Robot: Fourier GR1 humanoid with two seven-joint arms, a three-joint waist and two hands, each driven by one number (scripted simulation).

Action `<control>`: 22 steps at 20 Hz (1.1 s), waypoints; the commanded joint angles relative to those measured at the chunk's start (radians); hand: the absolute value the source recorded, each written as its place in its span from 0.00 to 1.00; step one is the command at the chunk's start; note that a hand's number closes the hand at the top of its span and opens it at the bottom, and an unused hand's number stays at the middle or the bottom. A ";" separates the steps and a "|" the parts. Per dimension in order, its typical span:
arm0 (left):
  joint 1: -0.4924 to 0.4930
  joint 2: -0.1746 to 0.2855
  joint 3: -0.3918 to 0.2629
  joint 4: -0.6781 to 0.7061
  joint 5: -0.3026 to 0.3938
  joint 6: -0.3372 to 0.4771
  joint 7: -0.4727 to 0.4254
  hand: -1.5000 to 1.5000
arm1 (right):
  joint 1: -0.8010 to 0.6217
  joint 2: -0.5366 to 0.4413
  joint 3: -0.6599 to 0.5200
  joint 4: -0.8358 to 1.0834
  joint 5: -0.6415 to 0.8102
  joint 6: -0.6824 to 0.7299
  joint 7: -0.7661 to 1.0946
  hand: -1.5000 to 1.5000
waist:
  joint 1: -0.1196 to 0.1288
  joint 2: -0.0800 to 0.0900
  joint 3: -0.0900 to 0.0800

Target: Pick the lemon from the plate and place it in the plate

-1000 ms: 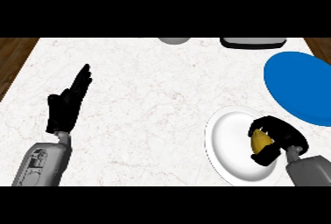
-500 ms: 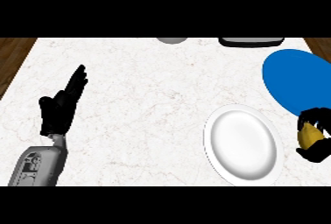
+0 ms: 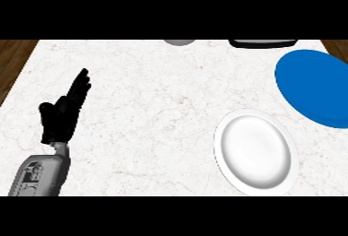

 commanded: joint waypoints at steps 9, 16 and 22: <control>-0.027 -0.004 -0.035 0.017 -0.015 -0.029 -0.032 0.50 | -0.123 -0.154 -0.161 0.390 -0.141 0.144 -0.607 1.00 | 0.074 0.014 -0.007; -0.046 -0.021 -0.052 0.015 -0.021 -0.028 -0.014 0.50 | -0.279 -0.077 -0.030 0.518 -0.057 0.157 -0.599 1.00 | 0.099 0.010 -0.010; -0.071 -0.009 -0.018 0.079 -0.009 -0.034 -0.037 0.50 | -0.414 0.043 0.049 0.595 0.018 0.068 -0.587 1.00 | 0.090 0.013 -0.011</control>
